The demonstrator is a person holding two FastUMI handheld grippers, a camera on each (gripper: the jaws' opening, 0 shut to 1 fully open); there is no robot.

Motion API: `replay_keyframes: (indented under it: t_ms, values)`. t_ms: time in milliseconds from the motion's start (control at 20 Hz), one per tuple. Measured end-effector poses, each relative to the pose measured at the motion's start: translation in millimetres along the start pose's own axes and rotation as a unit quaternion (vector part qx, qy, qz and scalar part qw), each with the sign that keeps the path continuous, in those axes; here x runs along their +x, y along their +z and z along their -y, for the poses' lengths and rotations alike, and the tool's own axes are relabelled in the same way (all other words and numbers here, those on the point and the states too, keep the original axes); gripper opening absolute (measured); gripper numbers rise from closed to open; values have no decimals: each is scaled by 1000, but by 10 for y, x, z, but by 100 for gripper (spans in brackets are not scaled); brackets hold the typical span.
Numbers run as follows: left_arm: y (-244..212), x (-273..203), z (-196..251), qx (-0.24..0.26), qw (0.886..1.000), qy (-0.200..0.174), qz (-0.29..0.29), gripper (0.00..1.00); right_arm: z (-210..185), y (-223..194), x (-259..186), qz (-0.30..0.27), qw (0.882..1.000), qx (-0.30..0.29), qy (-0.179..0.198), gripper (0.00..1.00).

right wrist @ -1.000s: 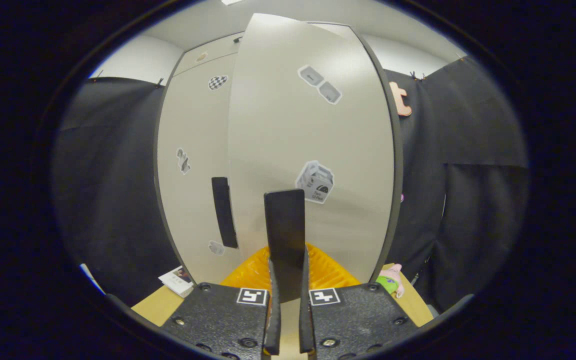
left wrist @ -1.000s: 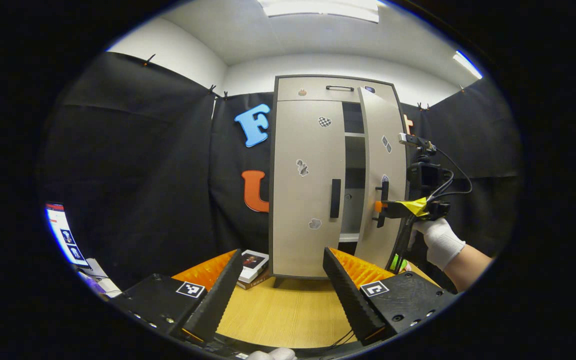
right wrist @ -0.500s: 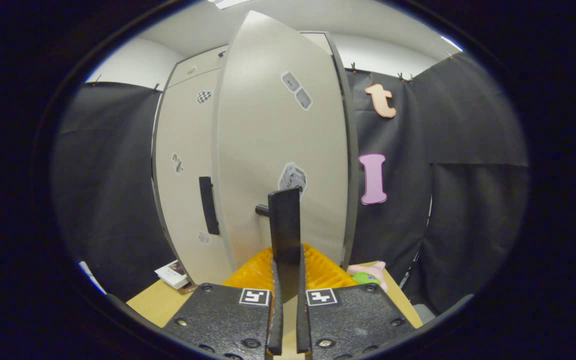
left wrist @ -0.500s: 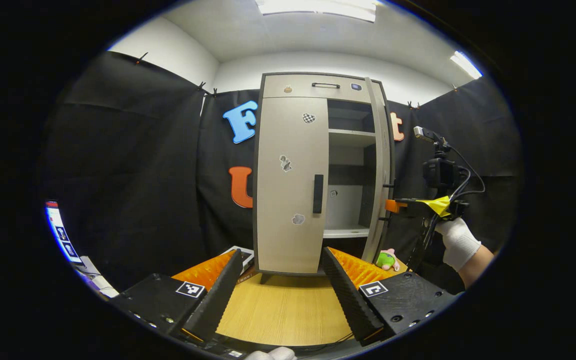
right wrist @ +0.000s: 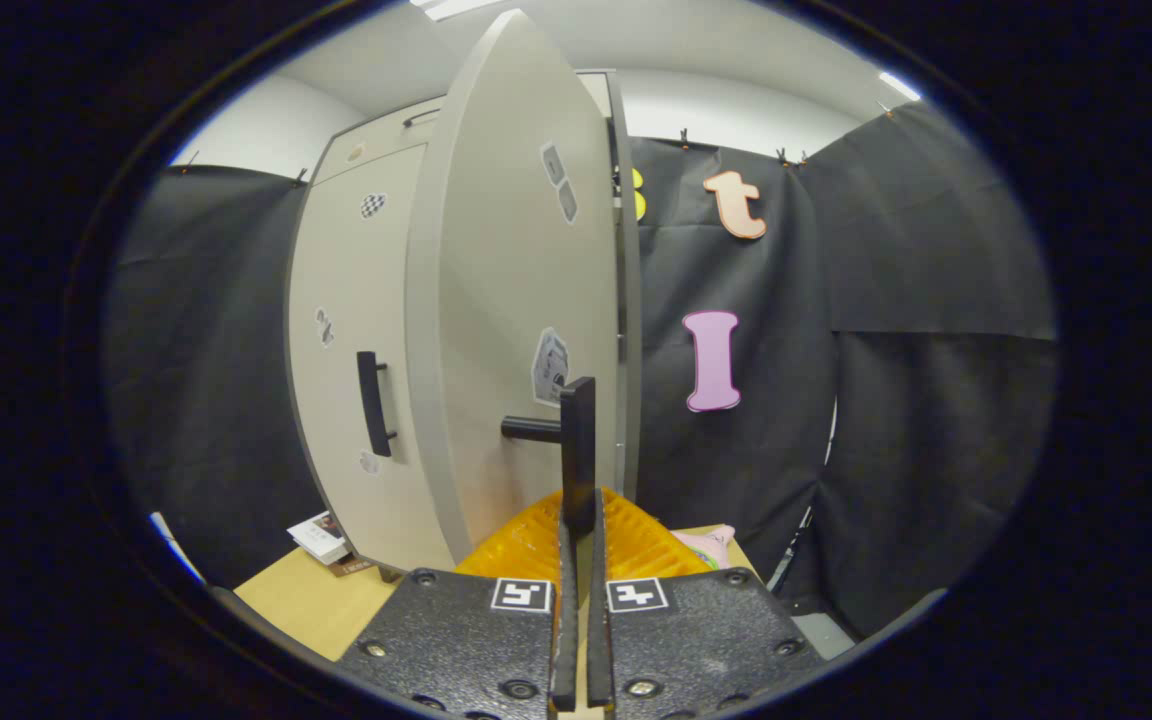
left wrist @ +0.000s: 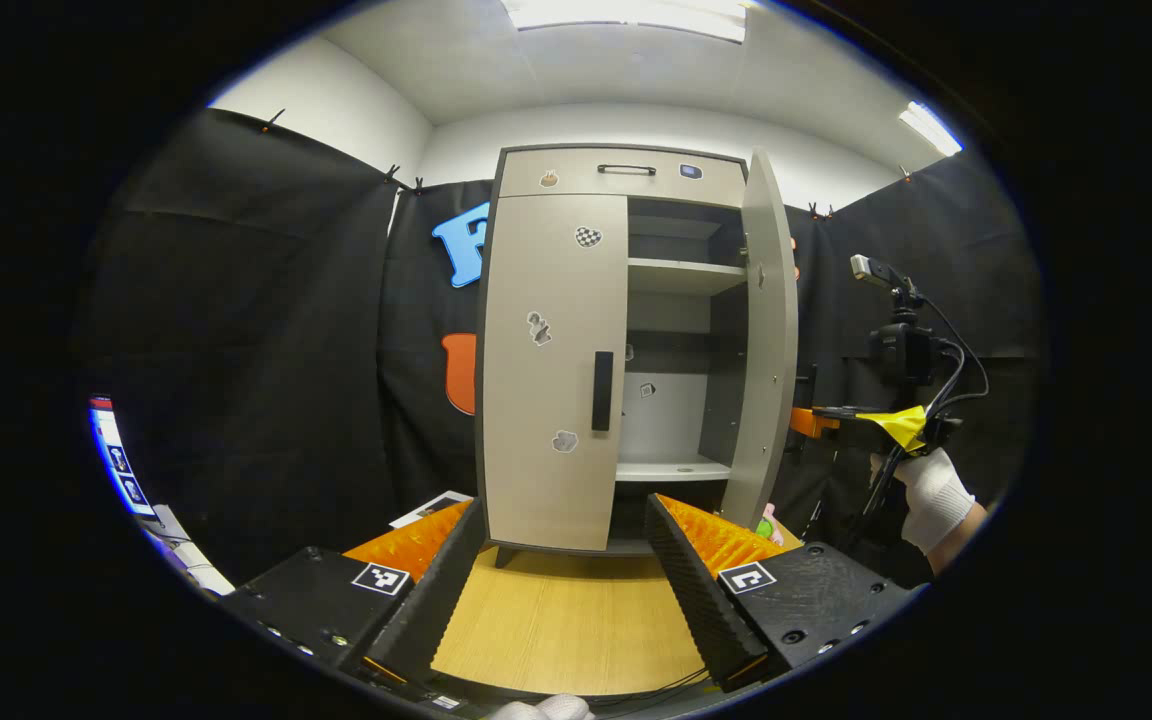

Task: Open the right door of the double-door shoe cabinet with the right hand, and open the left door with the left hand.

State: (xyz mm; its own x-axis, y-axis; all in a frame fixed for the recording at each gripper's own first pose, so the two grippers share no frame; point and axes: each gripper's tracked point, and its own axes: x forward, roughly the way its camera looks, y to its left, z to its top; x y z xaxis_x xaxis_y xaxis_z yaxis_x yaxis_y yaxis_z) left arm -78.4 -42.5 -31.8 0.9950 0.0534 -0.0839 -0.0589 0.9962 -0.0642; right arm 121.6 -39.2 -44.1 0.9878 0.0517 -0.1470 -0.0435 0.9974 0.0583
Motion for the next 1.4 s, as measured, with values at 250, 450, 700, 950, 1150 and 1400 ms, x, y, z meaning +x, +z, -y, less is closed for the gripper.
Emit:
replay_keyframes:
  t_ms: [250,450,700,950,1150,1400]
  values:
    - [63,69,286,4,1000,-11,2,96,490,34,29,10,1000,-9,-27,4]
    - [64,140,491,10,1000,-21,-3,100,511,68,67,9,1000,-24,-6,4]
    - [131,199,524,15,1000,-17,3,100,506,74,88,1,1000,-6,5,4]
    - [168,197,483,18,1000,-12,7,96,497,83,87,-1,1000,-4,6,4]
    - [142,223,402,20,1000,-12,6,96,548,84,-2,-9,1000,0,-1,5]
    - [109,290,166,24,1000,-7,0,96,667,308,-368,17,999,-11,-28,46]
